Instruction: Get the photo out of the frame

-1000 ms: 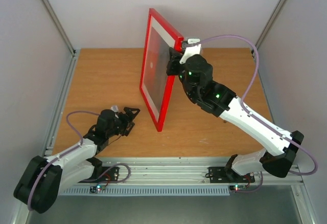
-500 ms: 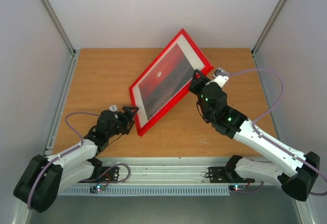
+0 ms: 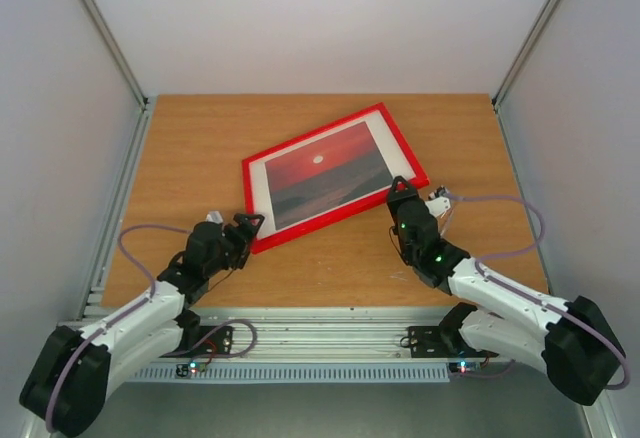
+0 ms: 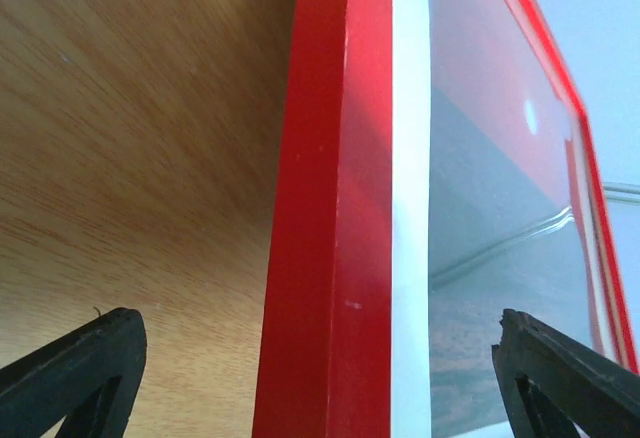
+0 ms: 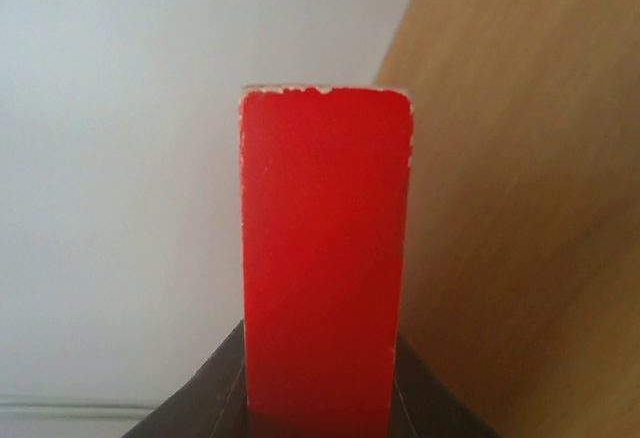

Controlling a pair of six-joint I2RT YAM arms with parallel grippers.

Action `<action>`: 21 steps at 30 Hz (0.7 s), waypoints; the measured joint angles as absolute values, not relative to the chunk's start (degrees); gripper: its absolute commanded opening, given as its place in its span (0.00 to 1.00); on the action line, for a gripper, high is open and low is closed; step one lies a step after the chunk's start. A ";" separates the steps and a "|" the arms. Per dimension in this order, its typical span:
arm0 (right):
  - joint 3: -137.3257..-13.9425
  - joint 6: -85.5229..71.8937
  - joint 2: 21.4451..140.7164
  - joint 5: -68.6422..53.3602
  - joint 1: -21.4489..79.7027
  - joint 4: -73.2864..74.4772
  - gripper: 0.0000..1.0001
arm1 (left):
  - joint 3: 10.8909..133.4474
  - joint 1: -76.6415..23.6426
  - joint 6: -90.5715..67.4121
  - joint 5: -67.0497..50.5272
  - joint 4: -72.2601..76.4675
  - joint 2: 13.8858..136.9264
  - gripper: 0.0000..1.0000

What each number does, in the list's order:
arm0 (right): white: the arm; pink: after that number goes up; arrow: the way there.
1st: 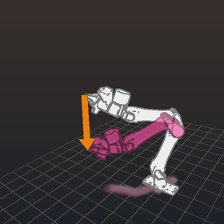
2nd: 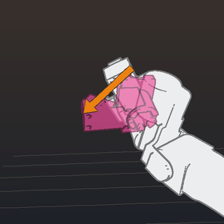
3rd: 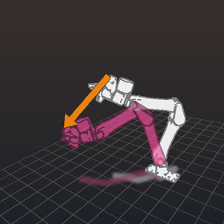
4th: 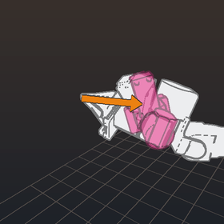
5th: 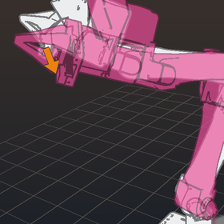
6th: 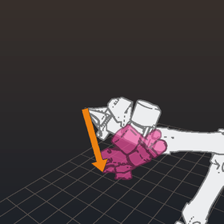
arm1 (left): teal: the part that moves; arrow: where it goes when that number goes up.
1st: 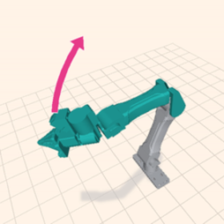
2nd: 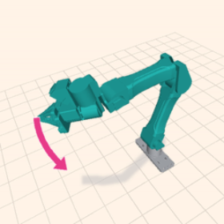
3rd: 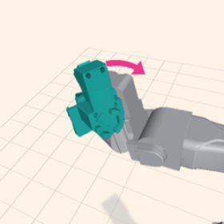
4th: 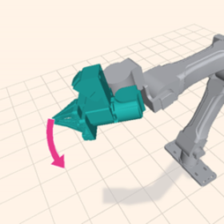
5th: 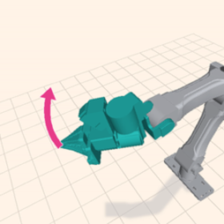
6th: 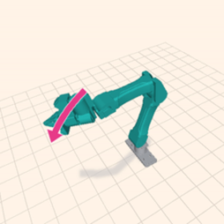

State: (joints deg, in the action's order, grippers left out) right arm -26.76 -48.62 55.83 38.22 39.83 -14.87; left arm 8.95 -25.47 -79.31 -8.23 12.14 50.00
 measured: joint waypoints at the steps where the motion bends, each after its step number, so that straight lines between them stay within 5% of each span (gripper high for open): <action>1: -25.71 -50.06 56.58 37.91 39.64 -16.25 0.06 | 8.95 -25.47 -79.02 -7.86 11.57 49.47 0.95; 10: -17.37 -59.07 65.82 34.54 38.26 -31.31 0.08 | 8.27 -24.43 -78.28 -8.38 13.41 54.02 0.82; 21: -15.70 -61.04 70.57 32.27 37.89 -37.54 0.16 | 4.40 -20.34 -81.71 -13.82 28.64 61.43 0.40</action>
